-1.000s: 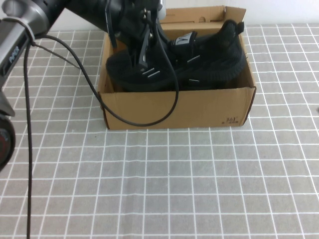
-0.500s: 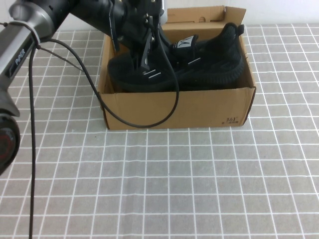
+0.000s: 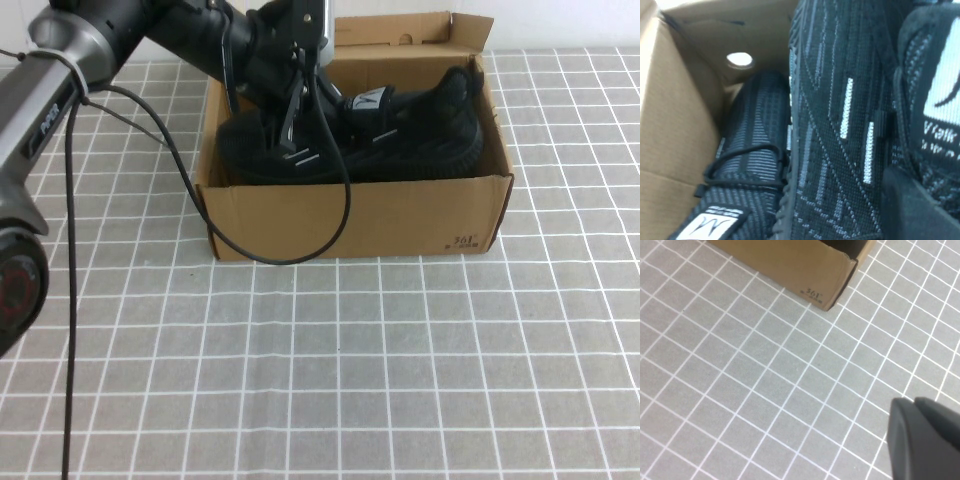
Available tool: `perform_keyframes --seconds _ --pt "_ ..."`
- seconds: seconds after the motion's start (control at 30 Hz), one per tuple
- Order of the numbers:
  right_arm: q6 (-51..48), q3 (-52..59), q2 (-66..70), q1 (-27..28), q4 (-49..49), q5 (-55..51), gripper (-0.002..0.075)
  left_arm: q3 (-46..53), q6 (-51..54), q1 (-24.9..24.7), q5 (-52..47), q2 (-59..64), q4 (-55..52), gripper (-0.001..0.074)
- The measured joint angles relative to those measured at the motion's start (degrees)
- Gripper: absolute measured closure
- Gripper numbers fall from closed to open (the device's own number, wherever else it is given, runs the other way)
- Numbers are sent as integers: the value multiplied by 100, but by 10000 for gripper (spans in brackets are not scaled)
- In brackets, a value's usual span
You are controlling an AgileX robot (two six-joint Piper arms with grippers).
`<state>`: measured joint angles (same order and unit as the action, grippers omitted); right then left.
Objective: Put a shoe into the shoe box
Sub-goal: Place the shoe in the shoe box
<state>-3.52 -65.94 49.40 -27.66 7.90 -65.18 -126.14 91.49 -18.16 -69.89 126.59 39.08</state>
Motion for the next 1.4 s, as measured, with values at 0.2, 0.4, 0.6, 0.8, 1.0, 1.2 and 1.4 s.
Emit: perform_keyframes --seconds 0.2,0.4,0.6,0.8,1.0,1.2,1.4 --pt "0 0 0 0 -132 0 742 0 47 22 -105 112 86 703" --pt "0 0 0 0 -166 7 742 -13 79 34 -105 169 179 703" --pt "0 0 0 0 -166 21 742 -13 159 35 -105 438 176 704" --pt "0 0 0 0 -180 21 742 -13 239 35 -95 567 175 704" --pt "0 0 0 0 -180 34 742 -13 258 35 -84 684 175 704" --pt "0 0 0 0 -180 38 742 -13 286 35 -84 729 175 699" --pt "0 0 10 0 -282 38 742 -13 3 35 -73 729 245 475"
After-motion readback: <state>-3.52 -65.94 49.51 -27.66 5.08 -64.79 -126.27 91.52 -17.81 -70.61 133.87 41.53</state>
